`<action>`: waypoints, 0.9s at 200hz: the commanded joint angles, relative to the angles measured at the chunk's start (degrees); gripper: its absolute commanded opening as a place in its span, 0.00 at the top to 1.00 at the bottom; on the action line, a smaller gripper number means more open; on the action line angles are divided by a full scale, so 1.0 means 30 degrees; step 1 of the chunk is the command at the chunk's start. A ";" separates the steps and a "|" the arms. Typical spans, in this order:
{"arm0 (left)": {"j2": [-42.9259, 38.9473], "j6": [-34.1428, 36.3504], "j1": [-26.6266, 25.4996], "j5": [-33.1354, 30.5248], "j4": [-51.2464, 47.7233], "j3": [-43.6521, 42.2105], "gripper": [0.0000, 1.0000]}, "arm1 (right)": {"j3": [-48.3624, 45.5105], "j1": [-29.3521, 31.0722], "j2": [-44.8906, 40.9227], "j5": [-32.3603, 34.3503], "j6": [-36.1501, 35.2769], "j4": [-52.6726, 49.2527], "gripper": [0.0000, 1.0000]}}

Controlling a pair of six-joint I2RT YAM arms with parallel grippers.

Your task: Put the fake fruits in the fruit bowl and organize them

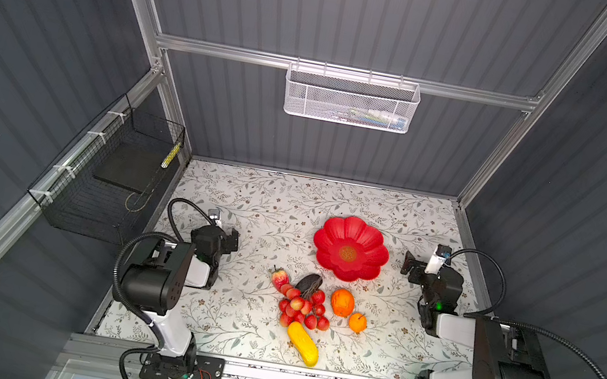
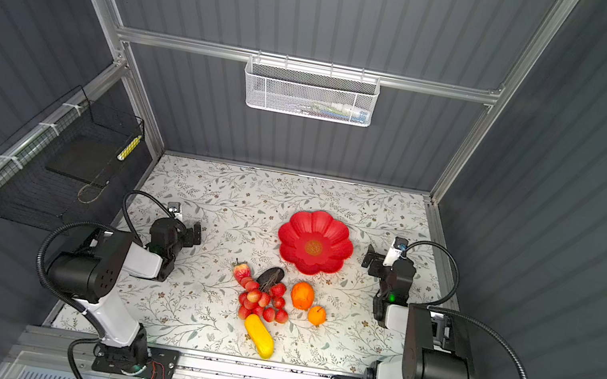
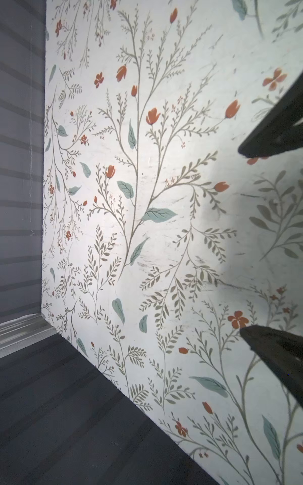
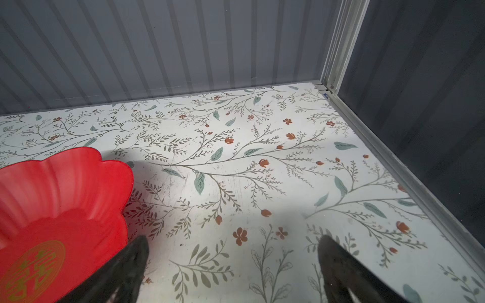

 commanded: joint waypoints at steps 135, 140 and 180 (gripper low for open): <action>0.0205 0.0800 -0.0089 0.2147 -0.0529 0.0918 0.00 | 0.0381 -0.0054 -0.0014 -0.0115 -0.0010 -0.0010 0.01; 0.0209 0.0798 -0.0089 0.2149 -0.0483 0.0940 0.00 | 0.0380 -0.0054 -0.0038 -0.0101 0.0008 -0.0022 0.01; 0.0211 0.0786 -0.0089 0.2169 -0.0579 0.0967 0.00 | 0.0336 -0.0054 -0.0048 -0.0104 0.0012 0.0034 0.01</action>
